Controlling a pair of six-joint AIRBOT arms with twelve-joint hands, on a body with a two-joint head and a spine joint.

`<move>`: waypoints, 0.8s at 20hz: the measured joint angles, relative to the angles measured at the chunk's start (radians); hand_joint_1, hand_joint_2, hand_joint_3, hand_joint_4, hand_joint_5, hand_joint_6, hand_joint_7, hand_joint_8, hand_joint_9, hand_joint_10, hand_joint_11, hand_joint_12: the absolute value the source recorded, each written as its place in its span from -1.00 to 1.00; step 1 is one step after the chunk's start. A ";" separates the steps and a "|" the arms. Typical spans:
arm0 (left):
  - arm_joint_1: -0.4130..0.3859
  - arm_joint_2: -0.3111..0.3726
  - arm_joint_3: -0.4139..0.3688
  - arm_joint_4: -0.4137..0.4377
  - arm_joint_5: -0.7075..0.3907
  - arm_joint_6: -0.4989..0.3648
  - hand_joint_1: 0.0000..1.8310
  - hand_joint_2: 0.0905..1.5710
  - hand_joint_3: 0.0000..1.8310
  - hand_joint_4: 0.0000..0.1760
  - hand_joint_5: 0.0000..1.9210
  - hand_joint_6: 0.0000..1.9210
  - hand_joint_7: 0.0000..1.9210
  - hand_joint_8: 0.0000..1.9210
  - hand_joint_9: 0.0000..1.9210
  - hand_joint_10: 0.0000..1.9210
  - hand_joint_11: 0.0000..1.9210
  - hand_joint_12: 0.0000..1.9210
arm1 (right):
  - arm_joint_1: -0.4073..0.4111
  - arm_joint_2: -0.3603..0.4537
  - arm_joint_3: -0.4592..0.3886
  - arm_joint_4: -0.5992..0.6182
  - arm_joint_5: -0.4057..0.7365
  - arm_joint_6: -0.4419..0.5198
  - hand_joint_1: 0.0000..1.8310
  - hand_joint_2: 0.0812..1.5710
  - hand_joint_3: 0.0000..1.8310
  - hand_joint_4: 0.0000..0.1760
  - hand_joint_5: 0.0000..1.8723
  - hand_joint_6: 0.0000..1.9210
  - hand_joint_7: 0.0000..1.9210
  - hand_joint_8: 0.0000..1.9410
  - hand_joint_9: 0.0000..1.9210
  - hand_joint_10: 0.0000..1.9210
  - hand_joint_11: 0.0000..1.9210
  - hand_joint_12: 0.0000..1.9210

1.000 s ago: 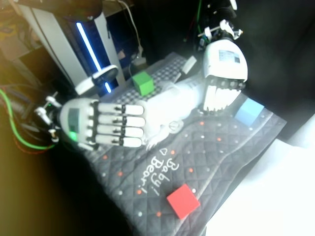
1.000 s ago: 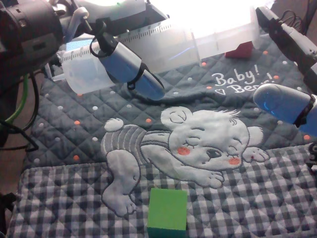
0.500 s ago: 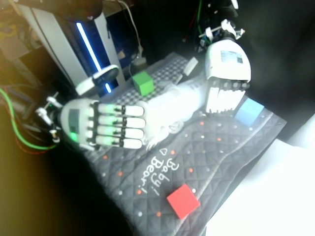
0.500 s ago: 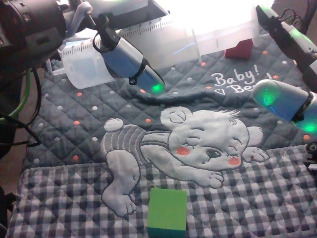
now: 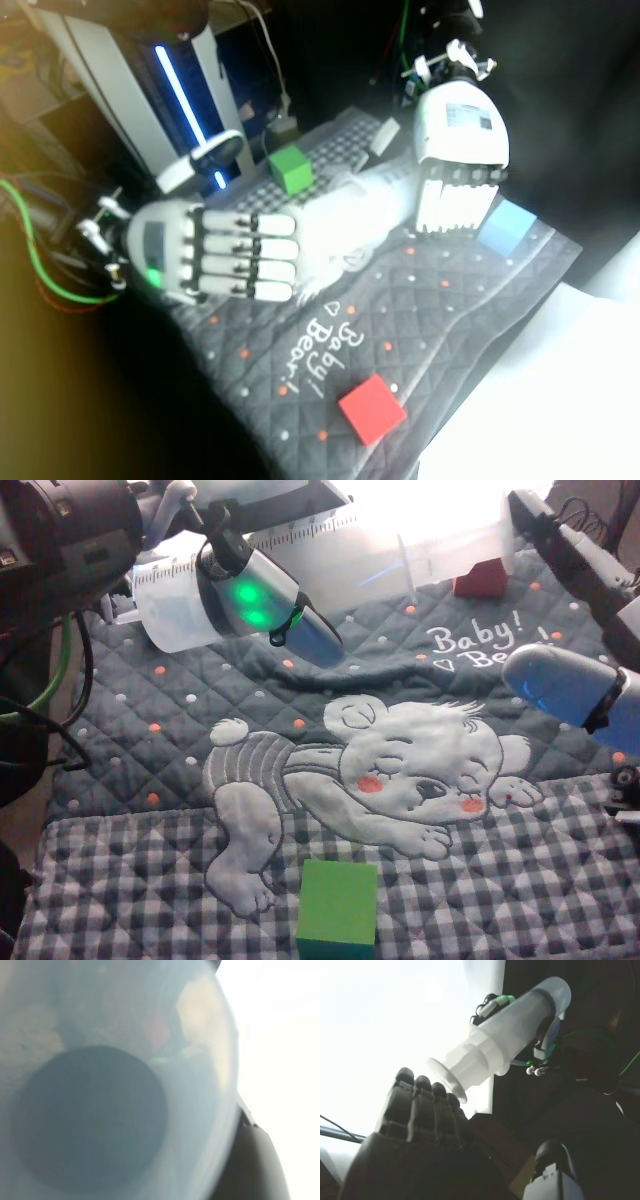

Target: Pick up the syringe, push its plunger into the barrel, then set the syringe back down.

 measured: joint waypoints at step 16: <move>-0.017 -0.025 0.000 0.014 -0.022 -0.004 0.37 0.60 -1.00 -1.00 0.31 1.00 0.47 1.00 0.53 1.00 0.41 1.00 | 0.011 -0.020 0.006 -0.052 -0.023 0.005 -1.00 0.11 -1.00 -1.00 -0.96 -1.00 -1.00 -1.00 -1.00 -1.00 -1.00 -1.00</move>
